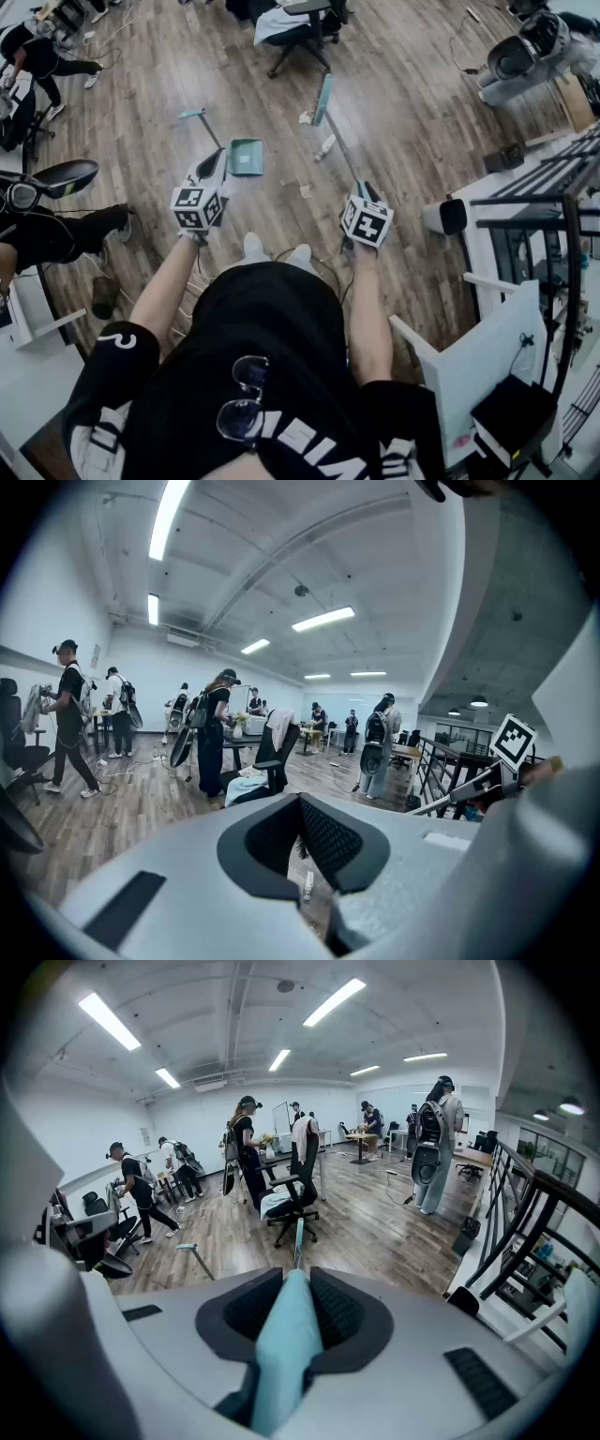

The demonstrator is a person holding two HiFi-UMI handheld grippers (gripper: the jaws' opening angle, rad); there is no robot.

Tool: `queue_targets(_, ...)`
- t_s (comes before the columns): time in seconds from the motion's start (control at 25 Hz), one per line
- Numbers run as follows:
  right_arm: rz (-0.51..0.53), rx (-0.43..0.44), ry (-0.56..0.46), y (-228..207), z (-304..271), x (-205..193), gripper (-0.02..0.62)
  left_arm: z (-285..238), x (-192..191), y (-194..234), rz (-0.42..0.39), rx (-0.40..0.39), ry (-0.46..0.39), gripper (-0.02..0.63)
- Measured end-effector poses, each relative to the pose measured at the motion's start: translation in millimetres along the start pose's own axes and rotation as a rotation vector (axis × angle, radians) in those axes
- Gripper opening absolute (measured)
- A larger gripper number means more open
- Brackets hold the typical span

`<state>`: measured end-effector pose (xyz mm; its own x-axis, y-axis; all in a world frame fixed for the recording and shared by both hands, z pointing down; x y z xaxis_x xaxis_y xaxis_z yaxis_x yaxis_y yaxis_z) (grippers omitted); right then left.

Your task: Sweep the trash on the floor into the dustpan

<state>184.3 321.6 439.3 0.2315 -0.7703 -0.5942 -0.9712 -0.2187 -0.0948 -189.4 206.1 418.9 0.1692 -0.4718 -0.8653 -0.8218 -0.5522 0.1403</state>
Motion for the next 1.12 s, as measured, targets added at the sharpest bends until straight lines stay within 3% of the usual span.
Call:
queue_targets(0.36, 0.001, 0.018, 0.014, -14.2, -2.8, 4.2, 0.083, -6.0, 3.0, -15.4, -0.004, 0.016, 0.010, -0.002)
queue_targets(1.12, -0.015, 0.042, 0.077, -90.8, -37.5, 1.3, 0.083, -55.5, 2.1, -85.3, -0.001, 0.017, 0.057, -0.002)
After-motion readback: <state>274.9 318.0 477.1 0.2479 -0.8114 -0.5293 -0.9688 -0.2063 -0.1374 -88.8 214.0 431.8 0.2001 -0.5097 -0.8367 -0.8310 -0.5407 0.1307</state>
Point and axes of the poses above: the fingertips, and each gripper's own axes: z backward along the fingers, y to its left, x out of its top, the point moved 9 cm from there along z, backward along the fingers, and after that the axes turned 12 degrees about y, right-handed, at the moved point
